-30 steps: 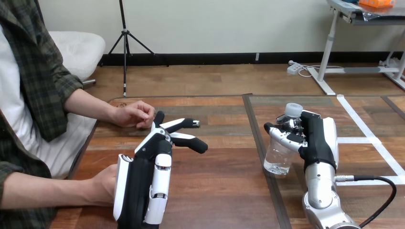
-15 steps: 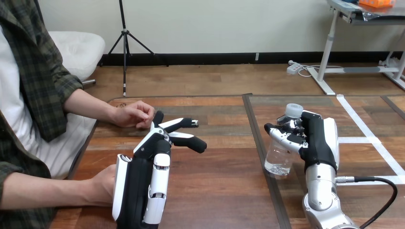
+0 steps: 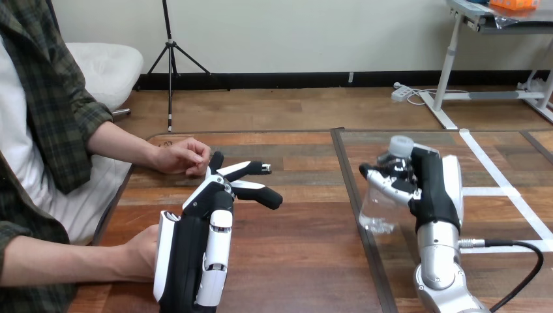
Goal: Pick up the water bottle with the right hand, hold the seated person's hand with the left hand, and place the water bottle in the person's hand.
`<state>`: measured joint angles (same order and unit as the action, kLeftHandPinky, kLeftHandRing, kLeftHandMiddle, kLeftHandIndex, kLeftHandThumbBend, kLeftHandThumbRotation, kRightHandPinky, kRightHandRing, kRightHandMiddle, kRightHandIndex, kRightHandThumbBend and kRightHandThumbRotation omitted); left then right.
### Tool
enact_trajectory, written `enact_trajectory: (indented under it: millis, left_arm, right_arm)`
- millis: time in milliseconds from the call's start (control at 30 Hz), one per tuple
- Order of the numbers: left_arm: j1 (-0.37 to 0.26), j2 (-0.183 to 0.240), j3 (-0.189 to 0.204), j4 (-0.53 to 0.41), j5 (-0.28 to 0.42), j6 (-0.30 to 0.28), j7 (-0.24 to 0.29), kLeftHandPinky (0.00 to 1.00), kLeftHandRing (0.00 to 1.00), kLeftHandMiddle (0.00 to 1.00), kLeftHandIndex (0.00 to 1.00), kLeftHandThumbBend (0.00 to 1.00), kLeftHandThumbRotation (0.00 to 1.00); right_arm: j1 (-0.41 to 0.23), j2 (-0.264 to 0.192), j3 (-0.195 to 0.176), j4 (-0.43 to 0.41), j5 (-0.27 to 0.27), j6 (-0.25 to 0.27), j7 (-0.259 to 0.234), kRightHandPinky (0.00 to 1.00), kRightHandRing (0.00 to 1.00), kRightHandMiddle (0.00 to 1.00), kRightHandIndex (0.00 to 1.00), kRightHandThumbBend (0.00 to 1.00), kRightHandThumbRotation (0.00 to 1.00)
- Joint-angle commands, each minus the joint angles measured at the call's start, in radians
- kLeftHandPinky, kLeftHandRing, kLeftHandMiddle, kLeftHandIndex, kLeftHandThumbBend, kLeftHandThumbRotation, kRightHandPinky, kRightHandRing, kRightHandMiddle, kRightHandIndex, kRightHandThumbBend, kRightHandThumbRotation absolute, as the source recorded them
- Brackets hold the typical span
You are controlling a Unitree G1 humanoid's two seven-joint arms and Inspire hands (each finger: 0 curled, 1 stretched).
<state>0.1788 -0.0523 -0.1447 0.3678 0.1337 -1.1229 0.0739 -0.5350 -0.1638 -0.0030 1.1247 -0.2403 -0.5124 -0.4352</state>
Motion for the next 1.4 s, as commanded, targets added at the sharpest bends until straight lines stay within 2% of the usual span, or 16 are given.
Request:
enact_trajectory:
  millis: [0, 133, 233, 467, 733, 1233, 1367]
  left_arm:
    - [-0.048, -0.026, -0.001, -0.004, 0.008, 0.007, 0.002, 1.00, 0.51, 0.53, 0.66, 0.00, 1.00]
    - [-0.050, -0.025, -0.004, -0.005, 0.000, 0.014, -0.002, 1.00, 0.51, 0.52, 0.66, 0.00, 1.00]
    - [-0.052, -0.025, -0.002, -0.005, 0.004, 0.013, -0.001, 1.00, 0.51, 0.52, 0.66, 0.00, 1.00]
    - [-0.061, -0.021, -0.006, 0.004, -0.009, 0.006, -0.009, 1.00, 0.51, 0.52, 0.65, 0.00, 1.00]
    - [-0.061, -0.019, -0.009, 0.003, -0.021, 0.011, -0.016, 1.00, 0.51, 0.52, 0.66, 0.00, 1.00]
    - [-0.062, -0.012, -0.004, -0.003, -0.017, 0.019, -0.027, 1.00, 0.52, 0.52, 0.66, 0.00, 1.00]
    - [-0.062, -0.015, -0.002, 0.000, -0.021, 0.014, -0.026, 1.00, 0.52, 0.52, 0.66, 0.00, 1.00]
  right_arm:
    - [-0.051, -0.024, 0.004, -0.134, -0.005, -0.057, 0.002, 0.31, 0.33, 0.29, 0.27, 0.45, 0.00]
    - [-0.039, -0.025, 0.010, -0.175, -0.019, -0.053, -0.004, 0.28, 0.29, 0.26, 0.25, 0.46, 0.00]
    - [-0.030, -0.028, 0.014, -0.197, -0.030, -0.074, -0.005, 0.25, 0.25, 0.23, 0.22, 0.46, 0.00]
    - [-0.005, -0.035, 0.031, -0.281, -0.086, -0.052, -0.024, 0.20, 0.19, 0.21, 0.20, 0.49, 0.00]
    - [0.019, -0.029, 0.029, -0.342, -0.095, -0.058, -0.006, 0.15, 0.15, 0.18, 0.18, 0.50, 0.00]
    - [0.061, -0.012, 0.034, -0.473, -0.088, -0.012, 0.040, 0.11, 0.12, 0.15, 0.15, 0.49, 0.00]
    - [0.070, -0.007, 0.037, -0.510, -0.102, 0.019, 0.038, 0.11, 0.12, 0.15, 0.15, 0.50, 0.00]
